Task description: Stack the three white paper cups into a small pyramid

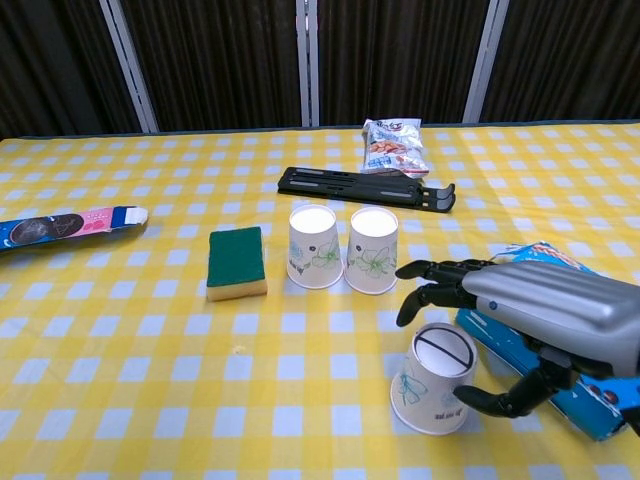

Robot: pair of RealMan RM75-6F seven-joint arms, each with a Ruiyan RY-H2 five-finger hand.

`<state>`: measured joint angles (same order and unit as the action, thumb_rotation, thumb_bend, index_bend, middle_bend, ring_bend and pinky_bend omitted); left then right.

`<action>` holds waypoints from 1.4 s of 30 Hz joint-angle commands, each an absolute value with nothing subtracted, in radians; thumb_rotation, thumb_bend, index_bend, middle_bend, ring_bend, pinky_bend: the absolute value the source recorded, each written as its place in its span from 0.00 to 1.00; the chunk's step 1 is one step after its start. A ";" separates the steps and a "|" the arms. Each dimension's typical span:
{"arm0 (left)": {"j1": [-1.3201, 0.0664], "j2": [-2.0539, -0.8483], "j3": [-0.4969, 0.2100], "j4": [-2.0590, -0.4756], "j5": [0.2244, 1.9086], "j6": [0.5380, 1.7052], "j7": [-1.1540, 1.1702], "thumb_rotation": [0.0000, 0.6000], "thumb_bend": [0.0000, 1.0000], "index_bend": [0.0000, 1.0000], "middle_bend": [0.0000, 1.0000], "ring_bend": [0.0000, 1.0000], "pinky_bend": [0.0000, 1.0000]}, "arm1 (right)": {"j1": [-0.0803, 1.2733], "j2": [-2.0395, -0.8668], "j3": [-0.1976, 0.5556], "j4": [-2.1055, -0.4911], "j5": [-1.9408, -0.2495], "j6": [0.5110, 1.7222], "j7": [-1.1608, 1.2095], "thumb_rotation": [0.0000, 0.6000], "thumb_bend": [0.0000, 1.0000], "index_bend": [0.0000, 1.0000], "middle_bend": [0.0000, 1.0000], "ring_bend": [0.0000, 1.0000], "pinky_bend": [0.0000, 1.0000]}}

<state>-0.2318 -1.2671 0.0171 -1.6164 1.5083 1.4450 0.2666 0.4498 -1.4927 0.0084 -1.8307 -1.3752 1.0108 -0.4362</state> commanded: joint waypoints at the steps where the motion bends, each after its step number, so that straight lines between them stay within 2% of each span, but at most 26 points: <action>1: -0.229 -1.266 0.013 -1.616 1.509 1.446 0.263 1.00 0.15 0.00 0.00 0.00 0.00 | 0.451 -1.502 0.008 -1.814 -1.364 1.013 -0.427 1.00 0.29 0.34 0.00 0.00 0.00; 6: -0.227 -1.265 0.010 -1.615 1.510 1.440 0.262 1.00 0.15 0.00 0.00 0.00 0.00 | 0.451 -1.509 0.006 -1.803 -1.366 1.021 -0.415 1.00 0.30 0.41 0.04 0.00 0.00; 16: -0.221 -1.265 0.004 -1.616 1.519 1.437 0.263 1.00 0.15 0.00 0.00 0.00 0.00 | 0.464 -1.459 0.037 -1.880 -1.413 1.071 -0.413 1.00 0.30 0.41 0.04 0.00 0.00; 25: -0.224 -1.267 -0.008 -1.605 1.500 1.415 0.251 1.00 0.15 0.00 0.00 0.00 0.00 | 0.522 -1.370 0.153 -1.993 -1.353 1.049 -0.350 1.00 0.29 0.41 0.04 0.00 0.00; 28: -0.225 -1.265 -0.012 -1.603 1.497 1.411 0.243 1.00 0.15 0.00 0.00 0.00 0.00 | 0.560 -1.366 0.217 -1.966 -1.307 1.034 -0.330 1.00 0.29 0.41 0.05 0.00 0.00; 35: -0.232 -1.264 -0.018 -1.594 1.481 1.384 0.231 1.00 0.15 0.00 0.00 0.00 0.00 | 0.657 -1.371 0.309 -1.908 -1.157 0.958 -0.302 1.00 0.30 0.42 0.06 0.00 0.00; 42: -0.234 -1.261 -0.028 -1.587 1.475 1.377 0.206 1.00 0.15 0.00 0.00 0.00 0.00 | 0.753 -1.425 0.338 -1.813 -1.034 0.916 -0.350 1.00 0.30 0.42 0.06 0.00 0.00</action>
<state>-0.2342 -1.2616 -0.0266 -1.5876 1.4751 1.3772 0.2071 0.7326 -1.4064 0.3279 -1.8385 -1.0601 0.9289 -0.3342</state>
